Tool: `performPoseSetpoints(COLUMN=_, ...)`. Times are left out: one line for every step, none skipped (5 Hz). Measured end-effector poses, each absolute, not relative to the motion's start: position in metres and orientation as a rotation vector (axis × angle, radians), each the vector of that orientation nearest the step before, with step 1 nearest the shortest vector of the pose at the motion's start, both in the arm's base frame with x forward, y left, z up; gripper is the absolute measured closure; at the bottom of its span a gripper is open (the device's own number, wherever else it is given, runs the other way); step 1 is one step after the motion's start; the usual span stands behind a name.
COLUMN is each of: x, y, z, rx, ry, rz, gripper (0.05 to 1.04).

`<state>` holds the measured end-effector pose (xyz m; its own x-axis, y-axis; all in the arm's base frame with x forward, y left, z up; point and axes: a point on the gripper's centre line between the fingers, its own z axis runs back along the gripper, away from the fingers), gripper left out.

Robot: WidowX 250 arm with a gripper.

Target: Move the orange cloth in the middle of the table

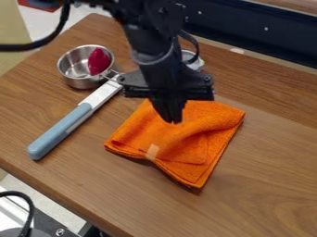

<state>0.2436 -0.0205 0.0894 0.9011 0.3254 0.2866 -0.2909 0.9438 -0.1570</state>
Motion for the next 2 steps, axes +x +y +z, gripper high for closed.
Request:
performPoseSetpoints(x=0.2415, y=-0.0227, z=0.0886, rx=-0.114, ry=-0.305, rz=0.304, gripper=0.86)
performPoseSetpoints(x=0.2345, y=-0.0272, z=0.0897, rx=-0.109, ry=-0.307, rz=0.279, gripper=0.615)
